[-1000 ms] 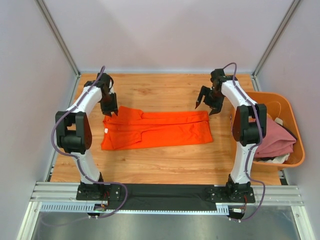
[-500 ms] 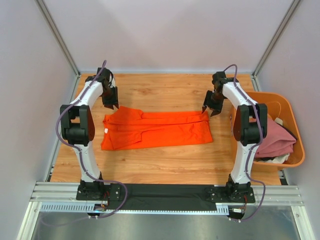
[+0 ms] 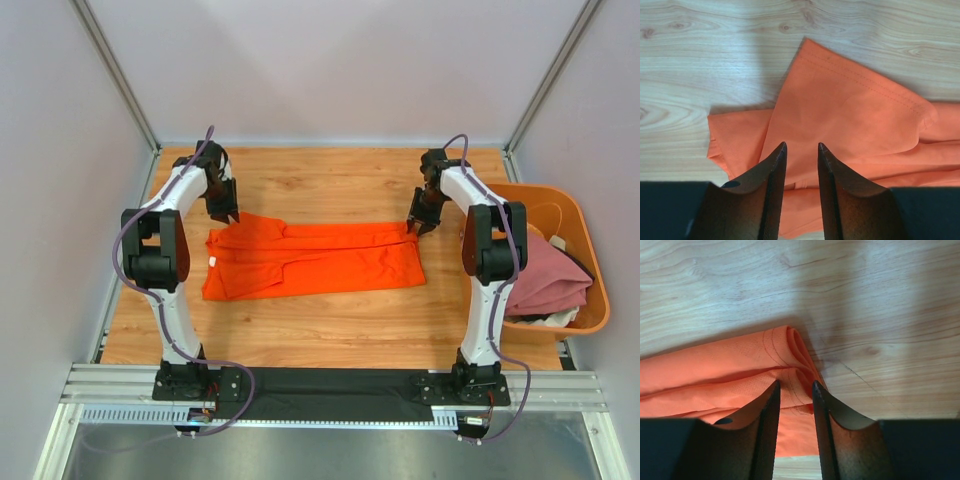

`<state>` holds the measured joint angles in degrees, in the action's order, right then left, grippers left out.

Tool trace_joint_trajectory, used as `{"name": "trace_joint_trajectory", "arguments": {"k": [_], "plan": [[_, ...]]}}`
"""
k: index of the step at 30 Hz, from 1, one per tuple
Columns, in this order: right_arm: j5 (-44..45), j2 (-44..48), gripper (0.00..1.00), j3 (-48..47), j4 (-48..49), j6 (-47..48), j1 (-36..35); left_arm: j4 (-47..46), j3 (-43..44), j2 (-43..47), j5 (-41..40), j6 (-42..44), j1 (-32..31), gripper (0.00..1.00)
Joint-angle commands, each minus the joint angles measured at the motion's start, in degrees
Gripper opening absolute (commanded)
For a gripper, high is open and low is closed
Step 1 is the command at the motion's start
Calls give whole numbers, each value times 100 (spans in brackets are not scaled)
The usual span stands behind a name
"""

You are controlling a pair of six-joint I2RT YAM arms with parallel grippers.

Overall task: Fold and stack the t-shirts
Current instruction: Fold the tshirt

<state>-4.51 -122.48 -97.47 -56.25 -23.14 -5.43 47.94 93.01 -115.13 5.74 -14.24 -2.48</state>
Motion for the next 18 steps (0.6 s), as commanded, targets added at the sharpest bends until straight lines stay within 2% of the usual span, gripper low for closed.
{"name": "trace_joint_trajectory", "arguments": {"k": [1, 7, 18], "plan": [[100, -40, 34, -193, 149, -24, -10, -127, 6, 298, 121, -53, 28, 40], [144, -66, 35, -246, 167, 11, -2, -189, 112, 140, 226, 35, 28, 46], [144, -154, 40, -466, 35, 90, -2, -66, 814, -562, 147, 255, 28, 48]]}}
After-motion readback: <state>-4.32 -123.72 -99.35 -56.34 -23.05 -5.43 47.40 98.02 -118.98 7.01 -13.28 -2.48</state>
